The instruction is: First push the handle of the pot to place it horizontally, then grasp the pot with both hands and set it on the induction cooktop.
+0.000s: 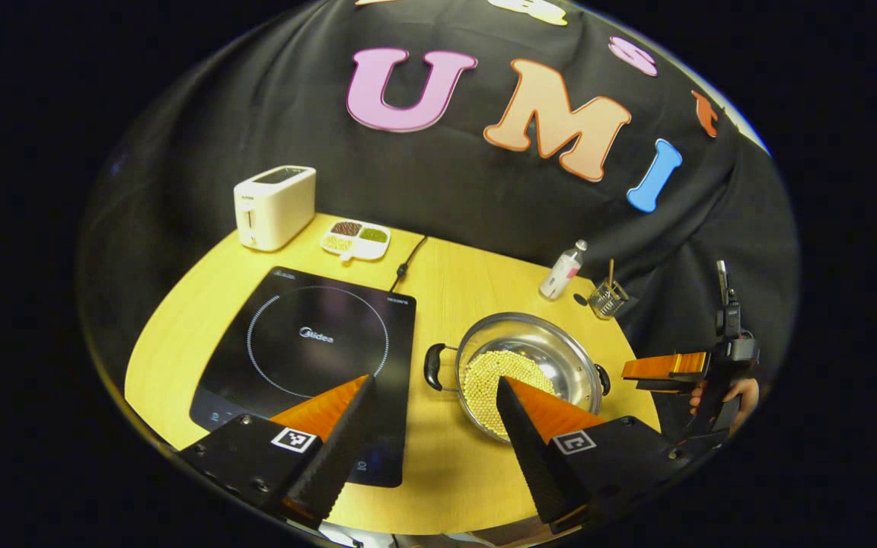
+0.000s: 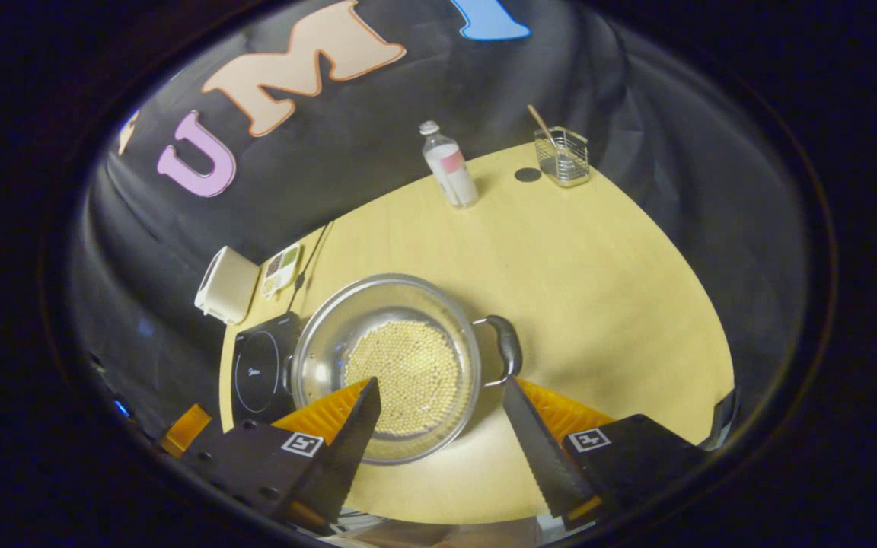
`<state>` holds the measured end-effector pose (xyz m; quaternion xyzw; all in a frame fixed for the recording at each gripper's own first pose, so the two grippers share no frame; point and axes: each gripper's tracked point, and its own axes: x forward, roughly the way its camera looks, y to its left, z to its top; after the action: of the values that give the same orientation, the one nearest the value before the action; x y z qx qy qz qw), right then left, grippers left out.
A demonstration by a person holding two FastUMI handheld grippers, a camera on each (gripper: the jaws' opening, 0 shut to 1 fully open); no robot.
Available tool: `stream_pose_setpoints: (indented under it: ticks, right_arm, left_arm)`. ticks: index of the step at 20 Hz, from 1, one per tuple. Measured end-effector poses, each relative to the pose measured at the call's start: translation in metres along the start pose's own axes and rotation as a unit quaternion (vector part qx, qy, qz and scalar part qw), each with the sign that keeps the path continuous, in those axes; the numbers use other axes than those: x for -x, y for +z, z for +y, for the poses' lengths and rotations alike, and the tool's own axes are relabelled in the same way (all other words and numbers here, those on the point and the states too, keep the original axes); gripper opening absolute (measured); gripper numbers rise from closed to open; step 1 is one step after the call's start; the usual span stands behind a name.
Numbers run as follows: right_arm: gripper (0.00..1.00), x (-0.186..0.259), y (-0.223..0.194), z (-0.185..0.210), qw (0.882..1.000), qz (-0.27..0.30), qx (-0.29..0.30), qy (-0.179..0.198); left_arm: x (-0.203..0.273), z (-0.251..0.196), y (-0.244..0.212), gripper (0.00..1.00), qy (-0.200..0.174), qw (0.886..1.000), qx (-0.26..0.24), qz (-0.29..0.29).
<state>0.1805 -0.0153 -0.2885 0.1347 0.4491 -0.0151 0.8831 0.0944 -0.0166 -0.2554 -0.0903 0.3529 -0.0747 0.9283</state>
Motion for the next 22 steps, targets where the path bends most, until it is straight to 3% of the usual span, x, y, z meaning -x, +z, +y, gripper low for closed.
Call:
stream_pose_setpoints:
  ticks: [1, 2, 3, 4, 5, 6, 10, 11, 12, 13, 15, 16, 17, 18, 22]
  right_arm:
    - [0.93, -0.009, 0.004, -0.007, 1.000, 0.008, 0.001, -0.001]
    - [1.00, -0.016, 0.006, -0.014, 1.000, 0.017, 0.001, -0.001]
    - [0.93, -0.022, 0.008, -0.018, 1.000, 0.026, 0.000, 0.004]
    - [0.93, -0.029, 0.009, -0.023, 0.999, 0.035, 0.000, 0.008]
    - [1.00, -0.037, 0.010, -0.028, 0.999, 0.043, 0.003, 0.010]
    - [0.93, -0.045, 0.008, -0.033, 0.999, 0.053, 0.008, 0.010]
    - [0.94, -0.071, 0.003, -0.048, 0.996, 0.092, 0.013, 0.012]
    - [1.00, -0.076, 0.002, -0.048, 0.995, 0.100, 0.011, 0.016]
    - [0.94, -0.082, 0.001, -0.047, 0.994, 0.107, 0.008, 0.022]
    - [1.00, -0.087, 0.002, -0.045, 0.993, 0.115, 0.005, 0.028]
    - [1.00, -0.094, -0.002, -0.041, 0.991, 0.130, 0.001, 0.041]
    - [0.94, -0.099, -0.004, -0.041, 0.990, 0.137, 0.002, 0.044]
    - [1.00, -0.103, -0.006, -0.042, 0.989, 0.144, 0.005, 0.045]
    - [0.93, -0.107, -0.008, -0.043, 0.988, 0.148, 0.007, 0.043]
    - [0.89, -0.119, -0.017, -0.042, 0.983, 0.176, 0.014, 0.055]
  left_arm:
    - [-0.012, -0.002, -0.003, 0.97, 0.000, 1.000, 0.002, 0.013]
    - [-0.021, -0.003, -0.008, 0.96, 0.003, 1.000, 0.003, 0.026]
    - [-0.032, -0.003, -0.012, 0.96, 0.008, 0.999, 0.002, 0.040]
    - [-0.042, -0.002, -0.016, 0.96, 0.011, 0.999, 0.003, 0.053]
    - [-0.051, -0.003, -0.020, 0.97, 0.014, 0.998, 0.005, 0.067]
    - [-0.060, -0.004, -0.025, 0.96, 0.017, 0.997, 0.010, 0.079]
    - [-0.093, 0.001, -0.035, 0.96, 0.037, 0.993, 0.016, 0.113]
    - [-0.099, 0.001, -0.037, 0.96, 0.038, 0.992, 0.016, 0.119]
    - [-0.105, 0.002, -0.039, 0.96, 0.040, 0.991, 0.017, 0.126]
    - [-0.109, 0.004, -0.043, 0.96, 0.044, 0.989, 0.018, 0.137]
    - [-0.116, 0.005, -0.050, 0.96, 0.048, 0.986, 0.017, 0.156]
    - [-0.119, 0.003, -0.052, 0.96, 0.048, 0.985, 0.017, 0.165]
    - [-0.122, 0.002, -0.056, 0.96, 0.046, 0.984, 0.017, 0.173]
    - [-0.125, 0.000, -0.059, 0.95, 0.045, 0.982, 0.016, 0.180]
    - [-0.139, -0.005, -0.063, 0.93, 0.045, 0.978, 0.007, 0.204]
